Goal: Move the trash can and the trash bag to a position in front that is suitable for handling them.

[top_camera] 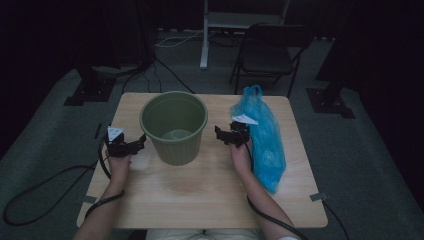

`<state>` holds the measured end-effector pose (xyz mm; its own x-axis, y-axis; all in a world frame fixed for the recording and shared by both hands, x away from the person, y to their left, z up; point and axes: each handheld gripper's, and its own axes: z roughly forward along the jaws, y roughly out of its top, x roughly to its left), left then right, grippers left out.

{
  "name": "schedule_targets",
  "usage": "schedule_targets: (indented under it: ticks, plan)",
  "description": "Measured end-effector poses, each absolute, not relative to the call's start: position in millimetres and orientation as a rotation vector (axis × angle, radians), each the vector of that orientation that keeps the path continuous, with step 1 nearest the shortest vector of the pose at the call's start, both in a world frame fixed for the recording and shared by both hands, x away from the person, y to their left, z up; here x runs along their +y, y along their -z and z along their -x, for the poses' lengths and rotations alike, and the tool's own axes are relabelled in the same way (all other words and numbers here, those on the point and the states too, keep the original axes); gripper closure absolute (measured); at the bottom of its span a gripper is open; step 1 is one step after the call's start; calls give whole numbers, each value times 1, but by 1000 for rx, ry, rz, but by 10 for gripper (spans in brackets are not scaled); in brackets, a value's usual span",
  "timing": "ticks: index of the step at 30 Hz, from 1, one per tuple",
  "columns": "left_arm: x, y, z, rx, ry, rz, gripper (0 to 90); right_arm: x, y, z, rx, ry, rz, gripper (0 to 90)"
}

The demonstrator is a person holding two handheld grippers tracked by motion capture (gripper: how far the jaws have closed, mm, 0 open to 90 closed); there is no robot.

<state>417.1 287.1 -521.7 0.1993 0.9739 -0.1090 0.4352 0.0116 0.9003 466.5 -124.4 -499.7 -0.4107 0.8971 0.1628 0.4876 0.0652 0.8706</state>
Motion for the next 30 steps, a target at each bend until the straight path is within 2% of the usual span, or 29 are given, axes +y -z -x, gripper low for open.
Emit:
schedule_targets:
  ticks: [16,30]
  plan:
    - [276,514,-428,1341,-721,-1600,1,-92,494,-482,2020,-1323,-1321,126]
    - [258,511,-423,1296,-702,-1663,2,-114,491,-469,2093,-1335,-1316,152]
